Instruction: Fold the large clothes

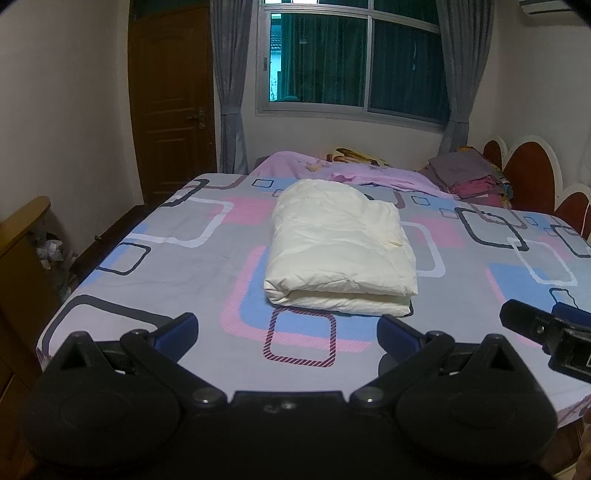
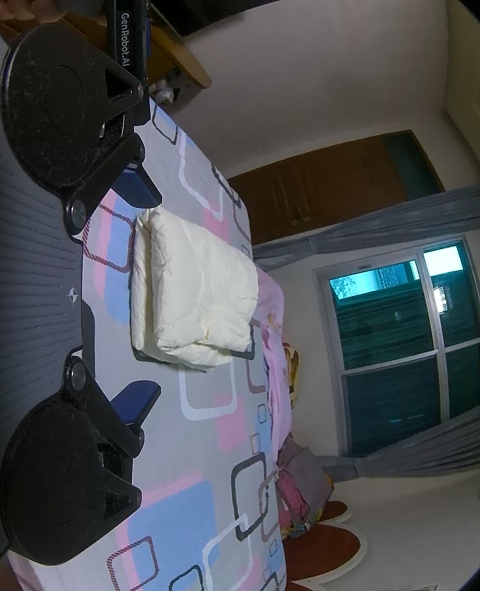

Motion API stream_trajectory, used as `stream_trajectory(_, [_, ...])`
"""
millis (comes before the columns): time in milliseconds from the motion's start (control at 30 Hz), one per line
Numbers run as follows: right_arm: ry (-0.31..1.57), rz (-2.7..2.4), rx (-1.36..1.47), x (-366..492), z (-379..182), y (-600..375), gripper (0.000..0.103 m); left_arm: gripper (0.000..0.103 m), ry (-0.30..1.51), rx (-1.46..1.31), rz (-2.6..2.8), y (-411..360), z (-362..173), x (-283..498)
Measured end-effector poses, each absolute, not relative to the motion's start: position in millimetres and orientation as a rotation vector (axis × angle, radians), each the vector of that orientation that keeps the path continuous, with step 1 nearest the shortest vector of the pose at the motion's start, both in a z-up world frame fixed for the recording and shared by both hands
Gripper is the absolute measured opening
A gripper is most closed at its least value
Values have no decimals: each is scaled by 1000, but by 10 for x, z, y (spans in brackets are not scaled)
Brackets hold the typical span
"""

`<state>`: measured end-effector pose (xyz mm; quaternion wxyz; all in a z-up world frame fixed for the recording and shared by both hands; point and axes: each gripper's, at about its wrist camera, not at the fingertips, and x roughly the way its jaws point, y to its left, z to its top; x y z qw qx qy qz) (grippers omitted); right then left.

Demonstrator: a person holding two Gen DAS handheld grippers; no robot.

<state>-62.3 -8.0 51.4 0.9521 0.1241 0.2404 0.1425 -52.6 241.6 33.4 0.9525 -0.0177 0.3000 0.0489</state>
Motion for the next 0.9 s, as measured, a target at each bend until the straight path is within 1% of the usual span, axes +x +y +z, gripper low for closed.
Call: stream_trajectory(900, [504,299,254,-556,440,-69,99,103,631,-40,102,2384,317,-432])
